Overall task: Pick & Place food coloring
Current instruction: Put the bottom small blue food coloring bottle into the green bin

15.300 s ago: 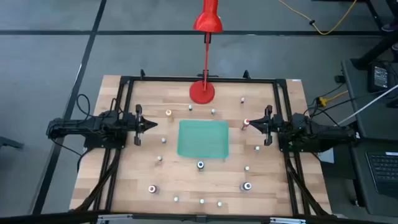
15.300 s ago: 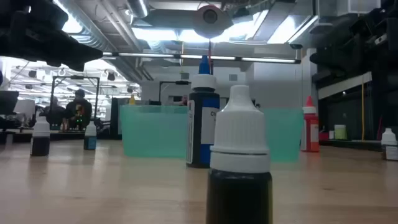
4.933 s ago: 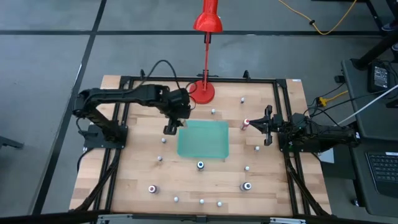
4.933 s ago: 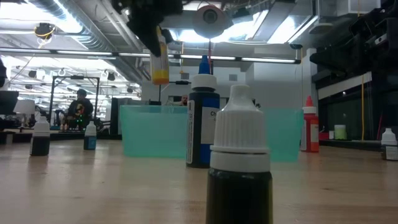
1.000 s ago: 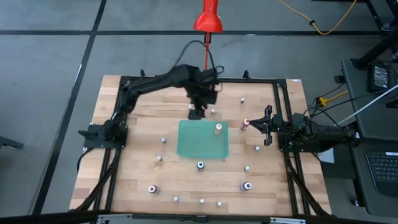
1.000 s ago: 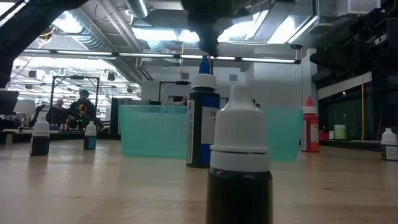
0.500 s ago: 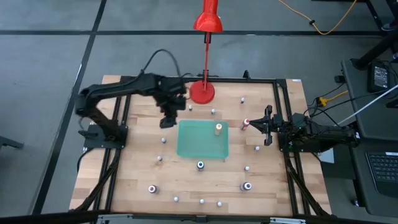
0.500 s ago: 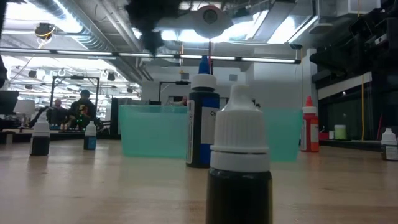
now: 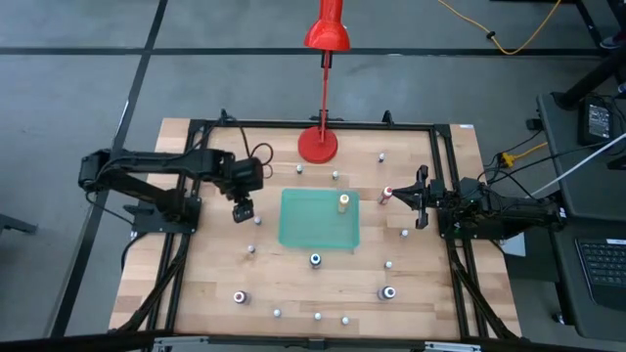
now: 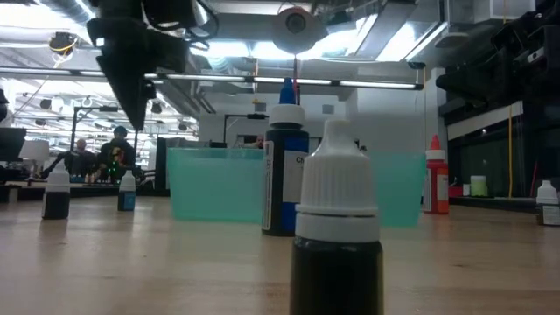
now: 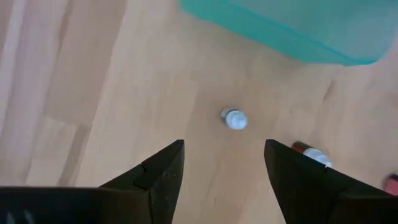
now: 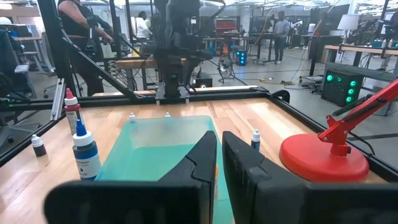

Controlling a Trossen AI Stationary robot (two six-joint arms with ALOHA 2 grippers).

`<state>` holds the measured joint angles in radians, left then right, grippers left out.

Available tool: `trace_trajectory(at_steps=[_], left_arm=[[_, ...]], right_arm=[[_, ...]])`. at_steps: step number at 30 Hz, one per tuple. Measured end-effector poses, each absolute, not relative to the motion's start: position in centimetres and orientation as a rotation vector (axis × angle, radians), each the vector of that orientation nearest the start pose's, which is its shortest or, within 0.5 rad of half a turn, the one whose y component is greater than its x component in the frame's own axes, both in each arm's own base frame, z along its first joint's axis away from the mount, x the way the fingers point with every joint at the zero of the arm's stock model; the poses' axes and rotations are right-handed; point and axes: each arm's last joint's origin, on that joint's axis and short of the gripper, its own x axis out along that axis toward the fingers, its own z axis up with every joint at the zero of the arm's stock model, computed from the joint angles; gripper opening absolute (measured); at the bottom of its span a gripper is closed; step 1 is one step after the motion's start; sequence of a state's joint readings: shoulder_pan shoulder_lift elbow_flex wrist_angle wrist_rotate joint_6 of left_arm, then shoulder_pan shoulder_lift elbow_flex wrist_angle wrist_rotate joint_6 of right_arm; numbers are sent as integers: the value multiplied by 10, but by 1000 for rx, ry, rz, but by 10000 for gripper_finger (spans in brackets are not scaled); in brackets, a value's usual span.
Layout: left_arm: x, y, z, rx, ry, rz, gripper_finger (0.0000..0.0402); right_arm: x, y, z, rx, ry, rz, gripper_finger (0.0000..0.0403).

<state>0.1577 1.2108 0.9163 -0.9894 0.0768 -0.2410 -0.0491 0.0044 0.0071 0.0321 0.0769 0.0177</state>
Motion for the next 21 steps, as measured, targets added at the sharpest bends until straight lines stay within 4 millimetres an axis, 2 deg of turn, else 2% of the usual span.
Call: trace_trajectory(at_steps=[11, 17, 21], left_arm=[[190, 7, 230, -364, 1258, 365, 269], [183, -4, 212, -371, 1253, 386, 272], [183, -7, 207, -363, 1245, 384, 272]], right_arm=[[97, -7, 169, 18, -36, -126, 31], [97, -7, 169, 18, -36, -126, 31], [97, -7, 169, 18, -36, -126, 31]])
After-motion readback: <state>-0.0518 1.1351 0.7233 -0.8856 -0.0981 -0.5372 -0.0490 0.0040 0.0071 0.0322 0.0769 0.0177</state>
